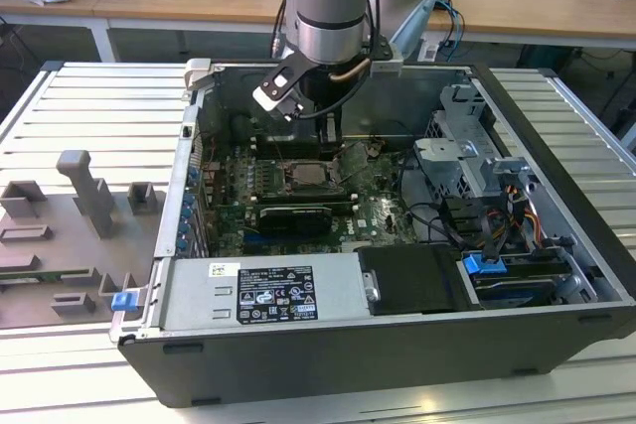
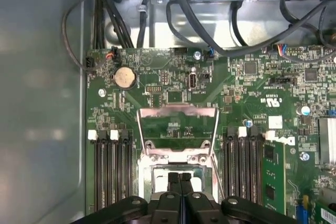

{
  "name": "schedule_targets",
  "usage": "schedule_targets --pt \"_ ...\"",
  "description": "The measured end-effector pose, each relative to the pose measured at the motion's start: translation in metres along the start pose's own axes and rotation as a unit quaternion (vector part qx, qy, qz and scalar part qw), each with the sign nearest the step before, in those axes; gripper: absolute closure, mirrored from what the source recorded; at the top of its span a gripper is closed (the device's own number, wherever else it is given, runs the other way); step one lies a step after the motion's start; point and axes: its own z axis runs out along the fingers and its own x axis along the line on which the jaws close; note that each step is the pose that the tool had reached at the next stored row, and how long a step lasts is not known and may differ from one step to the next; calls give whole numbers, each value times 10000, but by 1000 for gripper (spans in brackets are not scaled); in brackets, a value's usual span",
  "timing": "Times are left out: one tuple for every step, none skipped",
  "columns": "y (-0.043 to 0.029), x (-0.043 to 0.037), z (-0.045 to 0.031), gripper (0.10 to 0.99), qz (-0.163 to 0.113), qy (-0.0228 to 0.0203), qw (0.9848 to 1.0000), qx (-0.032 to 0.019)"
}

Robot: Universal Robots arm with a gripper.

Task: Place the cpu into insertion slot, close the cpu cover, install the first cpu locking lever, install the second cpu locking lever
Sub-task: 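Close the cpu cover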

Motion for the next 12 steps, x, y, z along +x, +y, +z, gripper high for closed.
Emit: schedule_targets --pt "17 0 -9 980 -1 -2 10000 3" --pt "19 2 -39 980 0 -1 10000 2" --pt "21 3 -71 980 0 0 10000 2" --pt "24 4 -94 980 0 0 10000 2" --pt "38 5 -134 980 0 0 10000 2" --pt "46 6 -140 980 0 0 10000 2" --pt "59 6 -140 980 0 1 10000 2" --pt "86 7 -139 980 1 2 10000 3" --pt "104 7 -139 980 1 0 10000 4" --pt "123 7 -138 980 0 0 10000 6" --pt "141 7 -136 980 0 0 10000 8" --pt "172 8 -135 980 0 0 10000 14"
